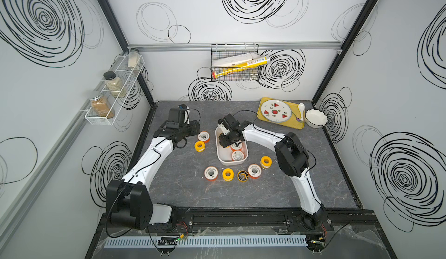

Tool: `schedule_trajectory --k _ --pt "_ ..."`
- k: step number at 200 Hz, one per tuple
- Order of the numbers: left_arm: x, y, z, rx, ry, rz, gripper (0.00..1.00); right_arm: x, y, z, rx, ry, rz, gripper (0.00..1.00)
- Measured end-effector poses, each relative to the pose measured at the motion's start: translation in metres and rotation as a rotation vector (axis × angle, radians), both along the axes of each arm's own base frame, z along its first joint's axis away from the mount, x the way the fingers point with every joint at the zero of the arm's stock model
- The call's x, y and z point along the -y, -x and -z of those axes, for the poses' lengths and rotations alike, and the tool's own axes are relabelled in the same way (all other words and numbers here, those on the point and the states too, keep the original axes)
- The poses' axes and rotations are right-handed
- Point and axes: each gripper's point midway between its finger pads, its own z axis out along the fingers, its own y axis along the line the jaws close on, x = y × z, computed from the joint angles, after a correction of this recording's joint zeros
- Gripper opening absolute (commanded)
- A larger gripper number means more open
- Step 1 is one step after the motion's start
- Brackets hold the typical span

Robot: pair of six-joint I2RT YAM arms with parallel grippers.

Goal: Put the sealing tape into the storage box
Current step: Place the sealing tape in the storage box.

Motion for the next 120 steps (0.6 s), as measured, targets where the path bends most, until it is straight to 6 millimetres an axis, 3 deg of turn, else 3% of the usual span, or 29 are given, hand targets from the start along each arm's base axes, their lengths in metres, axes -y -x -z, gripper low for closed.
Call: schedule_trajectory --k 52,120 --pt "0.0006 0.0001 0.0002 -0.001 0.002 0.003 0.58 -0.0078 -0.002 -0.0034 0.016 0.0 -0.008 0.53" --pt "0.001 0.0002 0.0002 -0.001 0.005 0.005 0.58 -0.003 -0.0001 0.0021 0.01 0.031 -0.005 0.55"
